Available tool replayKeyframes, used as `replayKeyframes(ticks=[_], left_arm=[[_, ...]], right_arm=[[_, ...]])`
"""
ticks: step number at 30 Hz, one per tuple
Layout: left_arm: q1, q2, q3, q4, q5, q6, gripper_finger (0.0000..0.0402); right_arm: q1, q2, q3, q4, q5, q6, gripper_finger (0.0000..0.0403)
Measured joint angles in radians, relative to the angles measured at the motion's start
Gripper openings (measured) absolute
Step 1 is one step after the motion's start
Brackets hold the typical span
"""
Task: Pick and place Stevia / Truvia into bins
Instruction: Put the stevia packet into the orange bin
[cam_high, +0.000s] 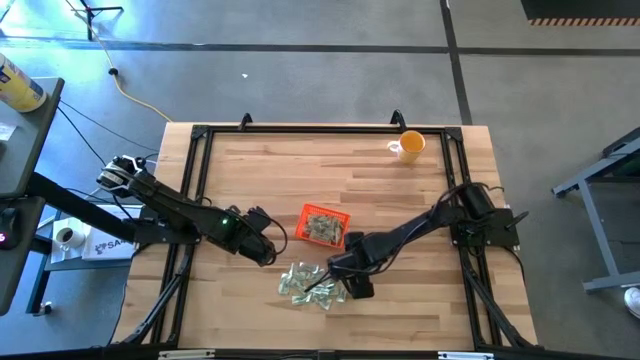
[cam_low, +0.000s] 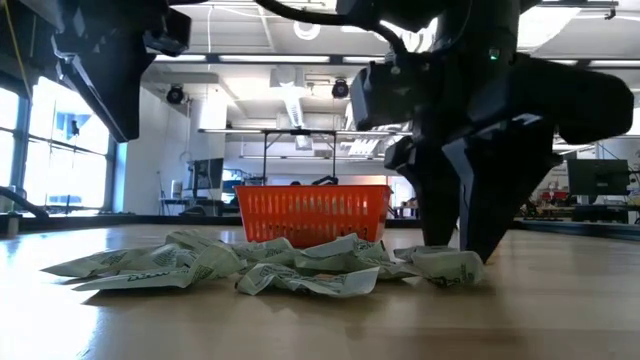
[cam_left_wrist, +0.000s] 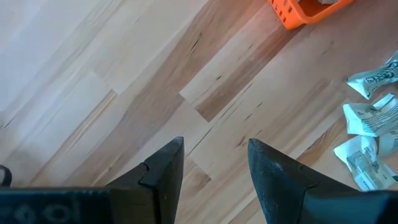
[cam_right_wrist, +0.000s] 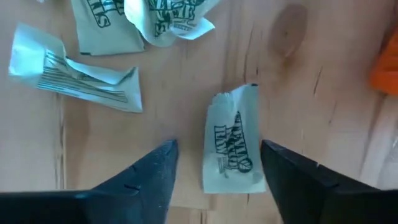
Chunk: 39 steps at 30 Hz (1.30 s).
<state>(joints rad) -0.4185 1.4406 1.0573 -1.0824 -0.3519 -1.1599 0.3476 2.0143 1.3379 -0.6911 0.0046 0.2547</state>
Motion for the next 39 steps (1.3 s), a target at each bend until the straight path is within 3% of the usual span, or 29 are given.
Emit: replayKeyframes(ticks=[4, 10, 18, 24, 30, 34, 39], left_arm=[[0.000, 0.000, 0.000, -0.017, 0.002, 0.000, 0.0211], [0.000, 0.000, 0.000, -0.028, 0.002, 0.008, 0.0211], [0.000, 0.000, 0.000, -0.029, 0.009, 0.014, 0.0211], [0.000, 0.000, 0.000, -0.017, 0.010, 0.030, 0.0211], [-0.001, 0.000, 0.000, 0.080, 0.081, 0.131, 0.0211], [0.003, 0.000, 0.000, 0.218, 0.102, 0.217, 0.0211], [0.039, 0.007, -0.028, 0.346, 0.163, 0.153, 0.0211]], right_arm=[[-0.013, 0.007, 0.001, -0.005, -0.015, 0.001, 0.0159], [-0.036, 0.003, 0.004, -0.019, -0.024, 0.012, 0.0016], [-0.062, -0.095, 0.187, -0.151, 0.124, 0.035, 0.0004], [-0.204, -0.077, 0.234, -0.117, -0.008, 0.036, 0.0049], [-0.295, -0.076, 0.234, -0.133, -0.008, 0.036, 0.0160], [-0.285, -0.100, 0.234, -0.208, -0.025, 0.035, 0.0243], [-0.182, -0.148, 0.234, -0.398, 0.111, 0.042, 0.0314]])
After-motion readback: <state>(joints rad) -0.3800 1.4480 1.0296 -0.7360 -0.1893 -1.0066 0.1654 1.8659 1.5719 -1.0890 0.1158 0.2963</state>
